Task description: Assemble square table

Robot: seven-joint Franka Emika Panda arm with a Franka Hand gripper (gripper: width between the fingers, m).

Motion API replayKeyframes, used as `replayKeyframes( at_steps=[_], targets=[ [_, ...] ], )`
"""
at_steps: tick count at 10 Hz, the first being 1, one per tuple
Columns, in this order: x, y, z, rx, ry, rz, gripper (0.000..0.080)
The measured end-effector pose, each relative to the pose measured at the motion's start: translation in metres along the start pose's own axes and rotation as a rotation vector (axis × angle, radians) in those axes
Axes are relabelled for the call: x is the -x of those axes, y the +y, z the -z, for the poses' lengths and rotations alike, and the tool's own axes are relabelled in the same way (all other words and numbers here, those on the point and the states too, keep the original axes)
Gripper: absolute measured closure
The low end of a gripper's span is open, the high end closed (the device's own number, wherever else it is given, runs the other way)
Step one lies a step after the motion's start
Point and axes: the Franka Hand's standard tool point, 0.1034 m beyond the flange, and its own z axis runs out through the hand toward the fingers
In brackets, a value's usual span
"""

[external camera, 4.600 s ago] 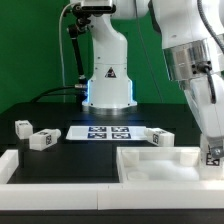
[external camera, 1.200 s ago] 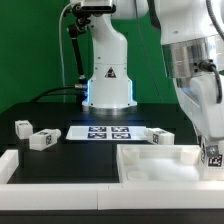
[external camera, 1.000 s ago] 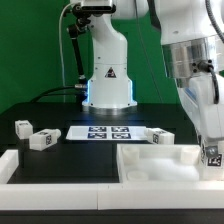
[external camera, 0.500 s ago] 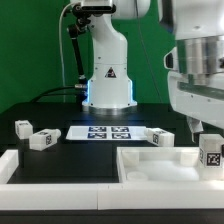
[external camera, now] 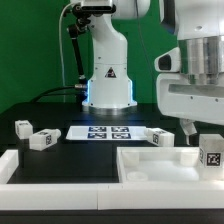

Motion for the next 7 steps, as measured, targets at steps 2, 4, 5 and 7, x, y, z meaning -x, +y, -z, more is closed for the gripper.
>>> replayKeyframes(
  at_steps=[2, 4, 5, 7],
  targets=[
    [-0.0024, -0.0020, 0.0019, 0.000, 0.012, 0.273, 0.0150],
    [-0.0025, -0.0015, 0.0015, 0.000, 0.012, 0.244, 0.0178],
    [-0.0025, -0.0015, 0.0015, 0.000, 0.012, 0.235, 0.0178],
    [-0.0044, -0.0001, 0.0017, 0.001, 0.014, 0.144, 0.0354]
  ],
)
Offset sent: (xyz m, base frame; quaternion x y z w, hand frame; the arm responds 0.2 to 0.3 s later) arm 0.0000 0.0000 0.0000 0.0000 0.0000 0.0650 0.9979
